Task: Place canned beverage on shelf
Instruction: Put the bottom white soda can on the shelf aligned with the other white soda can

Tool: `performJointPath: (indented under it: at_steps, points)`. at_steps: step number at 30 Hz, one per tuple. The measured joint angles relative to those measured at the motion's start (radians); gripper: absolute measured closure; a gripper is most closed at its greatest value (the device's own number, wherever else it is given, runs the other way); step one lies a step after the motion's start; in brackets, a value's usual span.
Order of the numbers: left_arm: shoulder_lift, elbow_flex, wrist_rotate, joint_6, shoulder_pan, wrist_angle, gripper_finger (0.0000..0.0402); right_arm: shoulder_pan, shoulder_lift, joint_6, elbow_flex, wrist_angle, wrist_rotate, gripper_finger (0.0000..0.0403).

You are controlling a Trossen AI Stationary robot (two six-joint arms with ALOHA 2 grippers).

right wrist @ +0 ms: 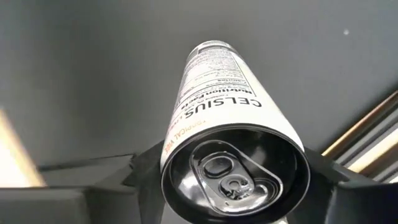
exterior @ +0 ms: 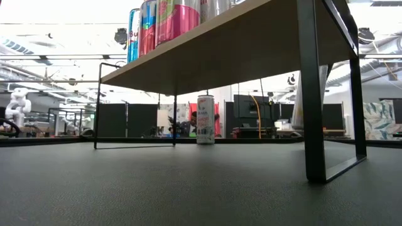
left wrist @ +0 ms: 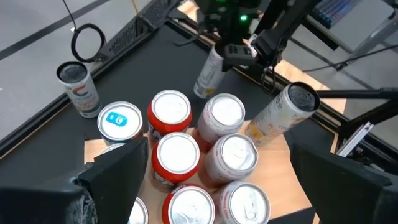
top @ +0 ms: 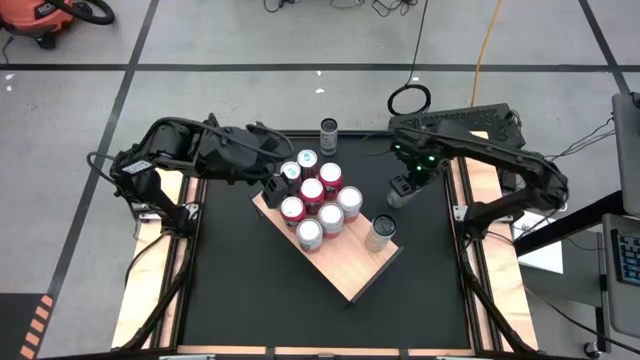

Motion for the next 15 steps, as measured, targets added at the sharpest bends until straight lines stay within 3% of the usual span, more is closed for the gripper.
performJointPath:
  at_steps: [6,15]
  points:
    - [0.0,0.0,-0.039,0.007,0.0,0.097,0.0009,0.033,-0.142,0.019,0.025,0.005,-0.018,0.0182]
    - [0.032,0.0,-0.075,0.027,0.0,0.256,0.0009,0.073,-0.3,0.022,0.197,0.097,-0.019,0.018]
